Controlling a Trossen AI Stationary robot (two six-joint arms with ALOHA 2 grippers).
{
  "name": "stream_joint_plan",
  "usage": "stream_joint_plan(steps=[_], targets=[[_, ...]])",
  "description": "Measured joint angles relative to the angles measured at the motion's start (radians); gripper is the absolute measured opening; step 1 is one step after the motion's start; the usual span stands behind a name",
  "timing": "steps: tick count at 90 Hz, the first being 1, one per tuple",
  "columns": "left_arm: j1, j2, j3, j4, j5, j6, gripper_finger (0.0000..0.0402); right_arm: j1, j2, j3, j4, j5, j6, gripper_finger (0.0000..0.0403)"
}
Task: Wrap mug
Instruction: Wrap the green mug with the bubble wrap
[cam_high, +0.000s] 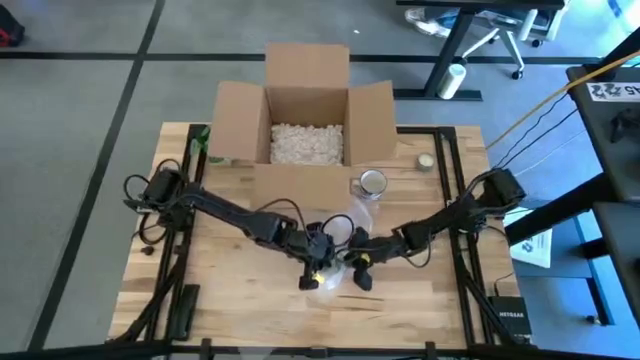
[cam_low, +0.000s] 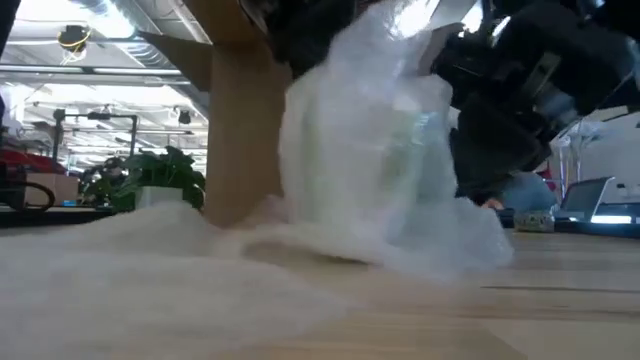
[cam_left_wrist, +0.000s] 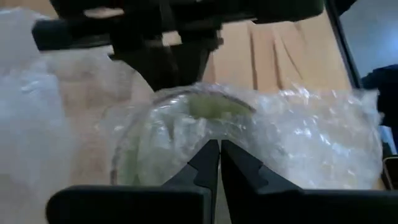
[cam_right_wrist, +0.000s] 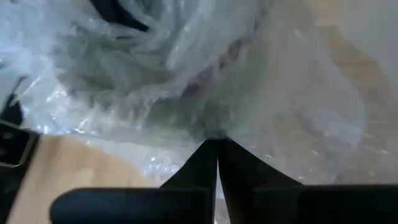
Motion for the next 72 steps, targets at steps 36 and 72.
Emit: stream_joint_plan(steps=[36,72], targets=[[-0.081,-0.011,0.001,-0.054,-0.077,-0.103,0.0000,0.048,-0.155,0.085,-0.265,0.063,0.018,0.0000],[-0.113,-0.012,0.075,-0.068,-0.114,-0.096,0.0000,0.114,-0.265,0.177,-0.571,0.140,0.048,0.0000]])
